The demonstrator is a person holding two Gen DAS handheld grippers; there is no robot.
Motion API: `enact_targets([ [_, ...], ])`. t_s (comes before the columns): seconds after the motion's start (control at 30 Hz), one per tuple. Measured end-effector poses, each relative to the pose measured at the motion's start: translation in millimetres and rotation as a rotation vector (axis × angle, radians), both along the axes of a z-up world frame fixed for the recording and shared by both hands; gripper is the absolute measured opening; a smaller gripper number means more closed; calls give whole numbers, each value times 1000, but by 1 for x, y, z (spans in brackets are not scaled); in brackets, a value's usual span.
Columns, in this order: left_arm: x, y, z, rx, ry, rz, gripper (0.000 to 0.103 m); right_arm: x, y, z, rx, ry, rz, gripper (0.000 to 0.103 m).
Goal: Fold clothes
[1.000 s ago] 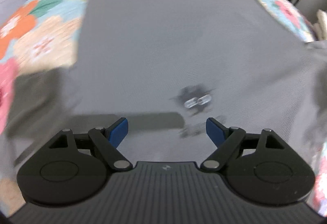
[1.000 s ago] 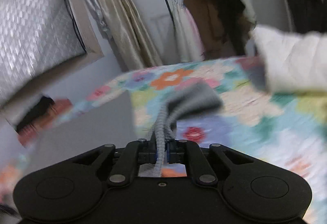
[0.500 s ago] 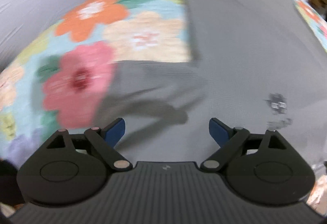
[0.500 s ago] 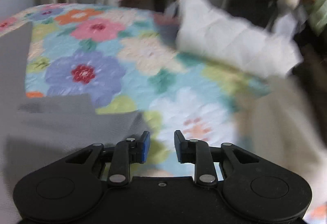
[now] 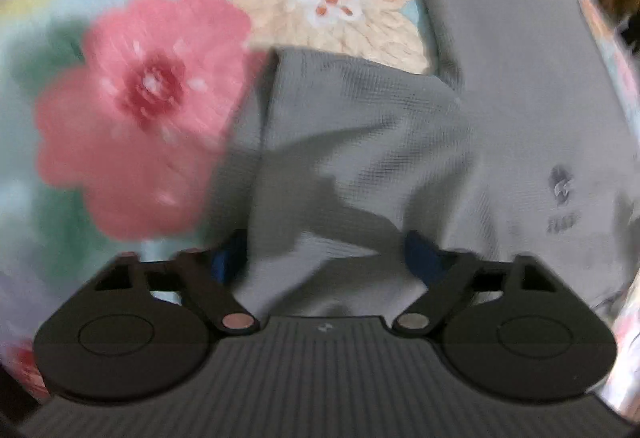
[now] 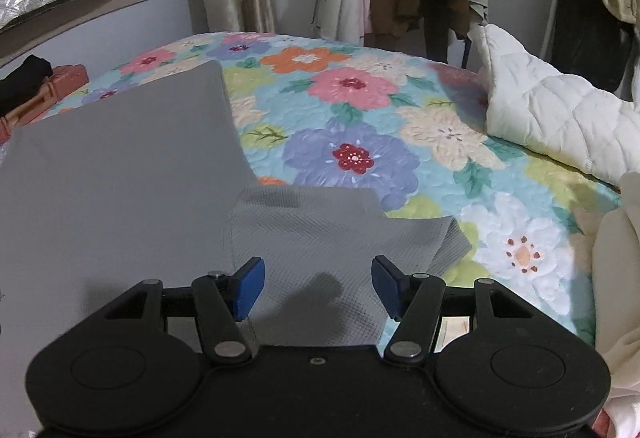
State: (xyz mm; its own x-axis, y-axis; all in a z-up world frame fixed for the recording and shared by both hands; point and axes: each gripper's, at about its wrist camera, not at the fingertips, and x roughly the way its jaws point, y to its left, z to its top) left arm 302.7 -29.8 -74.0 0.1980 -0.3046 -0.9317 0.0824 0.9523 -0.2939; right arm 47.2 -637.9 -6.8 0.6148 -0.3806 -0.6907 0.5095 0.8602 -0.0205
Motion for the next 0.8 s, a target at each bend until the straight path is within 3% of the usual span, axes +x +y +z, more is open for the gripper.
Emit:
enact_targets([
  [0.03, -2, -3, 2, 74, -39, -3, 28, -1, 0, -1, -7, 2, -3, 65],
  [0.1, -6, -3, 16, 178, -142, 11, 4, -1, -6, -5, -3, 3, -20, 65],
  [0.13, -9, 1, 25, 213, -192, 42, 3, -3, -9, -6, 7, 1, -32, 65],
  [0.23, -19, 13, 40, 465, -299, 132, 2, -9, -16, -12, 32, 4, -53, 65],
  [0.37, -19, 14, 30, 438, -207, 112, 3, -19, -30, -23, 60, 9, -83, 65],
  [0.47, -26, -12, 42, 432, -286, 59, 8, -30, -46, -26, 100, -22, -127, 65],
  [0.5, -28, -22, 46, 424, -313, 38, 17, -35, -53, -26, 125, -45, -147, 65],
  [0.53, -30, -29, 48, 413, -327, 23, 34, -40, -61, -26, 159, -71, -167, 65],
  [0.6, -34, -45, 55, 349, -347, -16, 52, -48, -78, -27, 232, -120, -204, 65],
  [0.67, -32, -60, 56, 276, -350, -54, 53, -51, -94, -33, 316, -151, -240, 66],
  [0.8, -37, -111, 59, 123, -336, -140, 58, -42, -126, -55, 594, -180, -277, 67],
])
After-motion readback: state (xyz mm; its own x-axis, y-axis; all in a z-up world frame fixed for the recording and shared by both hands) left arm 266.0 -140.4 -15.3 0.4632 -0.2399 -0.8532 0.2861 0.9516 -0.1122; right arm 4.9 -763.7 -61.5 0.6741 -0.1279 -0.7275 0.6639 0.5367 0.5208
